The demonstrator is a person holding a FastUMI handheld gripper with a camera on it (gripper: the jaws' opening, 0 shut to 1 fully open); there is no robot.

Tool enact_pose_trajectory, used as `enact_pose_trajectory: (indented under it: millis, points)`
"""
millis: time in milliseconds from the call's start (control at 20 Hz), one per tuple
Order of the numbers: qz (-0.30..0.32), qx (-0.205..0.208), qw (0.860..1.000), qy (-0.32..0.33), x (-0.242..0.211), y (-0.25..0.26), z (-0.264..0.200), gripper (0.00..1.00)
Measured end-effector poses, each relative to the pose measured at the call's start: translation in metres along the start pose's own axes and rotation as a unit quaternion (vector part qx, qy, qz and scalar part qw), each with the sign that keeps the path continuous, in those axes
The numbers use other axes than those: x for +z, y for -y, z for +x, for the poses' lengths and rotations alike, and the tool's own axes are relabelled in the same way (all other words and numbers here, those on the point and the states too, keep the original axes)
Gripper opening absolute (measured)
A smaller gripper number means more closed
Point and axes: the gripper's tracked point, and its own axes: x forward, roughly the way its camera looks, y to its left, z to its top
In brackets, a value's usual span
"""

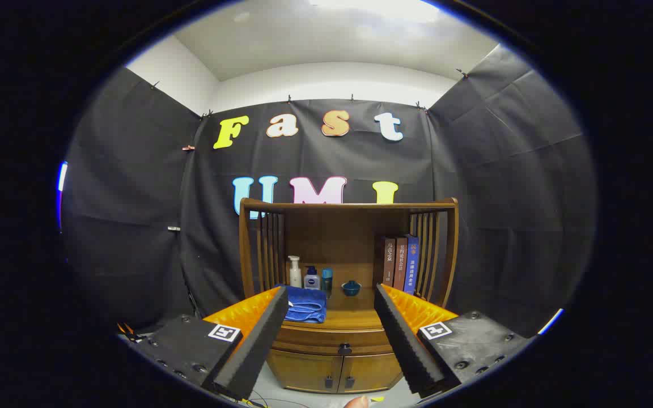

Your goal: Pull open the drawer, take out the items inside it, and place them on the countertop above the cabinet.

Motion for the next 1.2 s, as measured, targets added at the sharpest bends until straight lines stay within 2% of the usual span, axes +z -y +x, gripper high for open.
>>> enact_pose_trajectory:
  millis: [1100,1200]
  points:
    - [0.002,-0.012,1.0,-0.002,-0.01,0.008,0.008,0.99]
    - [0.013,-0.002,1.0,-0.001,-0.014,0.004,0.017,0.99]
